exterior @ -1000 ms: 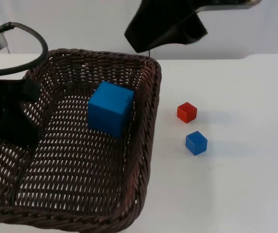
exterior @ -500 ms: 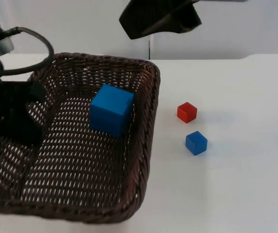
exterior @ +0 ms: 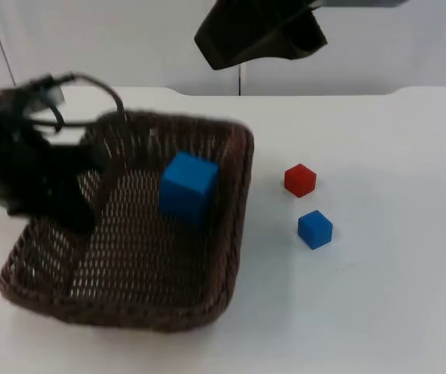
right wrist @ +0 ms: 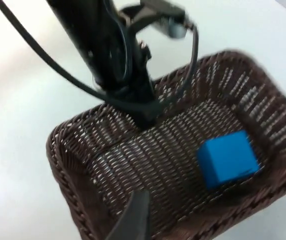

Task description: Pick up the basket with the left hand and place the largest block into the basket with the right hand.

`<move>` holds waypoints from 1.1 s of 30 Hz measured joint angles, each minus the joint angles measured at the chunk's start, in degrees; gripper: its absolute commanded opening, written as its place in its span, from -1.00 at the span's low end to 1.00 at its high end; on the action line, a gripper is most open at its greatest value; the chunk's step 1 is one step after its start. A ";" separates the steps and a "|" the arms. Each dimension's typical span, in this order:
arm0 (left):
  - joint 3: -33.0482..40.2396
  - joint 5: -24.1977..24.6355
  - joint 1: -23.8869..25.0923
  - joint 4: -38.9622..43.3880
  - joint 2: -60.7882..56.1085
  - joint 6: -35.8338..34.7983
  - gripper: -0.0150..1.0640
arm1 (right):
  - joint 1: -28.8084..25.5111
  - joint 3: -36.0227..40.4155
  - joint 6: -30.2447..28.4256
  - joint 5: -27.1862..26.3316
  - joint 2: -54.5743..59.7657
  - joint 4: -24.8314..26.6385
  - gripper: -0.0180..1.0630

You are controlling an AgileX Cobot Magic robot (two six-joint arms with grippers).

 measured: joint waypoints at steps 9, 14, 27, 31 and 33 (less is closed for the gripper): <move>-0.10 -0.38 0.00 -1.03 3.06 2.38 -0.37 | 0.00 0.00 0.00 0.07 0.00 -1.07 0.57; -0.10 1.83 0.00 -1.59 3.06 2.38 0.92 | 0.00 0.00 0.00 0.07 0.00 -1.51 0.57; -0.23 3.56 0.00 -1.09 -5.23 1.67 0.97 | 0.00 0.00 0.00 0.07 0.00 -1.51 0.57; -0.23 4.88 0.00 -1.09 -9.70 1.46 0.97 | 0.00 0.00 0.00 -0.16 0.00 -1.51 0.57; -0.23 5.32 0.00 -1.09 -11.70 1.38 0.97 | 0.00 0.00 0.21 -0.38 0.00 -1.51 0.57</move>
